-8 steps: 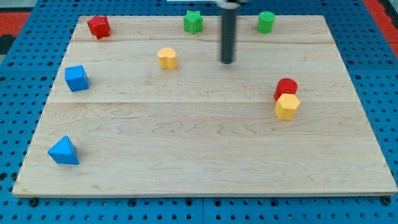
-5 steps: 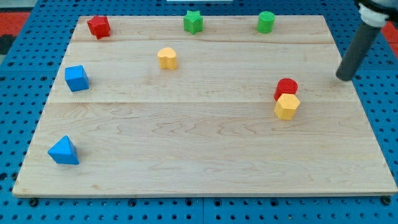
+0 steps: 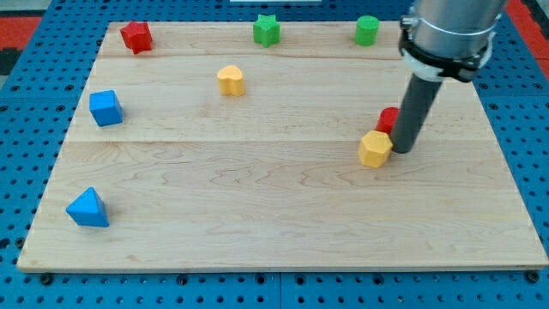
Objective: Push the yellow blocks parallel to each other
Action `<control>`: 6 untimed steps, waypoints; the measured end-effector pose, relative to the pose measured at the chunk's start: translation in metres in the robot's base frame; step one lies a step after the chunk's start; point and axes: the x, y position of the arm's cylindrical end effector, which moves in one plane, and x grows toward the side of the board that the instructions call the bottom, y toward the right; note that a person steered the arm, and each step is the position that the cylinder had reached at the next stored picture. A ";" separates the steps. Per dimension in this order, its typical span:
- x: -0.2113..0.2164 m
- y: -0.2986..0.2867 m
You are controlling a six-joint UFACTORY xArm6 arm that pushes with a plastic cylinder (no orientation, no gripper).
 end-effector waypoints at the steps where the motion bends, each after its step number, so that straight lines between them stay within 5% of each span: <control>1: 0.013 -0.058; 2: 0.059 -0.136; 3: 0.056 -0.149; 4: 0.002 -0.136; 6: 0.050 -0.169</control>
